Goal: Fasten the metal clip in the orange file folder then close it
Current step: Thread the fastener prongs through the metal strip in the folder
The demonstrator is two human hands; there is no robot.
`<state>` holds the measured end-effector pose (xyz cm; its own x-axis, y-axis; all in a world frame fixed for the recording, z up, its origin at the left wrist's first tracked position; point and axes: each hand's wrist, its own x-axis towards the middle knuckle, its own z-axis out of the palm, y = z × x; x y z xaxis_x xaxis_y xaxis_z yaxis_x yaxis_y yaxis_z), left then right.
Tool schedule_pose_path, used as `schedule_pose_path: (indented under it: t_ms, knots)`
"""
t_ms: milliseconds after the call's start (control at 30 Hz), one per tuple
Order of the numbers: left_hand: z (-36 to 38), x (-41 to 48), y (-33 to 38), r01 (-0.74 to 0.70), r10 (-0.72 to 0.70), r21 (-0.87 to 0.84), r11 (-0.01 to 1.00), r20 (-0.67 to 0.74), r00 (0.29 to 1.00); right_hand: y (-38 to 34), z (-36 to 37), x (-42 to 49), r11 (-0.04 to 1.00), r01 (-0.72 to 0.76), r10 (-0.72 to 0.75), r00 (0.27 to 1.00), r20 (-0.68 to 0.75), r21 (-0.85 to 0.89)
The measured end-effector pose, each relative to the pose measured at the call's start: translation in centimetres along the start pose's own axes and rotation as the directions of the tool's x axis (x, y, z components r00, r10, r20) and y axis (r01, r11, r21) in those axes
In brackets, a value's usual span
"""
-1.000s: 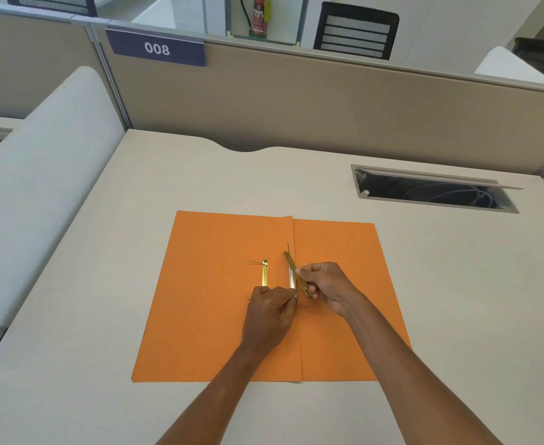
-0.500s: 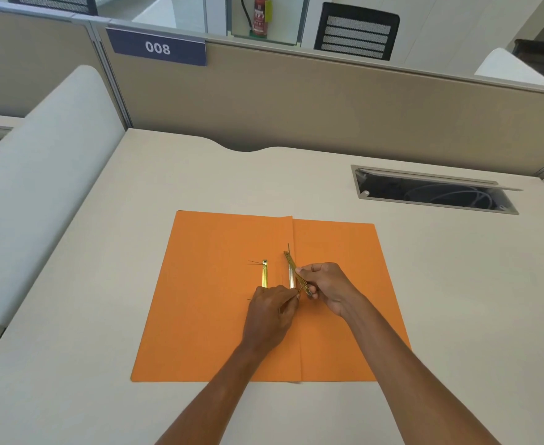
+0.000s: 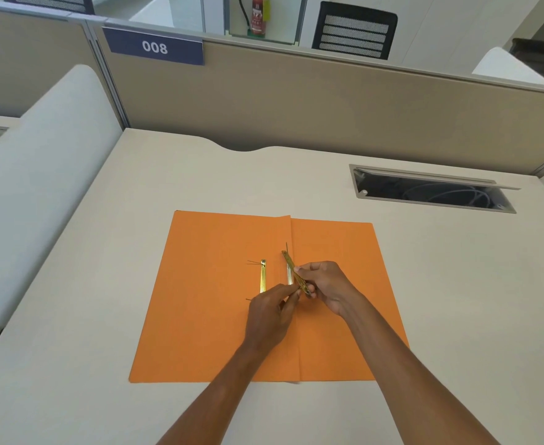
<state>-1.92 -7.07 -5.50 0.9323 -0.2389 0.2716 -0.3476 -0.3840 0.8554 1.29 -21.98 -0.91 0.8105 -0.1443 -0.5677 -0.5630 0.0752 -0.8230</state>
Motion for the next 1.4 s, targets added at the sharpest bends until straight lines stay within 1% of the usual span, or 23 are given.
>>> schedule_pose_path:
  t_ms: [67, 133, 333, 567, 767, 1000, 1133, 1400]
  knots:
    - [0.14, -0.02, 0.09, 0.065, -0.065, -0.047, 0.997, -0.002, 0.998, -0.02, 0.03, -0.01, 1.0, 0.004, -0.004, 1.0, 0.001, -0.012]
    - [0.13, 0.03, 0.16, 0.098, -0.097, -0.066, 0.993, 0.006, 0.995, 0.06, 0.1, -0.02, 1.0, 0.005, -0.005, 1.0, 0.0, -0.02]
    - [-0.11, 0.25, 0.11, 0.071, -0.07, -0.034, 0.997, 0.042, 0.997, 0.44, 0.01, 0.09, 0.999, 0.016, -0.016, 1.0, -0.009, -0.032]
    - [-0.03, 0.19, -0.23, 0.078, -0.075, -0.09, 0.993, 0.034, 0.997, 0.35, -0.11, 0.2, 0.999, 0.02, -0.02, 1.0, 0.003, -0.042]
    - [-0.13, 0.0, -0.33, 0.059, -0.057, -0.094, 0.994, 0.024, 0.998, -0.06, -0.16, 0.2, 1.0, -0.005, 0.005, 1.0, 0.004, -0.028]
    - [-0.2, -0.05, -0.03, 0.036, -0.035, -0.038, 0.999, 0.033, 0.999, -0.31, -0.09, 0.18, 0.999, -0.043, 0.043, 0.999, 0.009, 0.014]
    - [-0.25, -0.05, 0.14, 0.048, -0.047, -0.036, 0.998, 0.027, 0.999, -0.22, 0.06, 0.12, 0.998, -0.054, 0.054, 0.998, 0.025, 0.015]
    - [-0.18, -0.1, -0.11, 0.053, -0.051, -0.033, 0.998, 0.046, 0.998, 0.39, 0.17, 0.29, 1.0, -0.024, 0.024, 1.0, 0.014, -0.015]
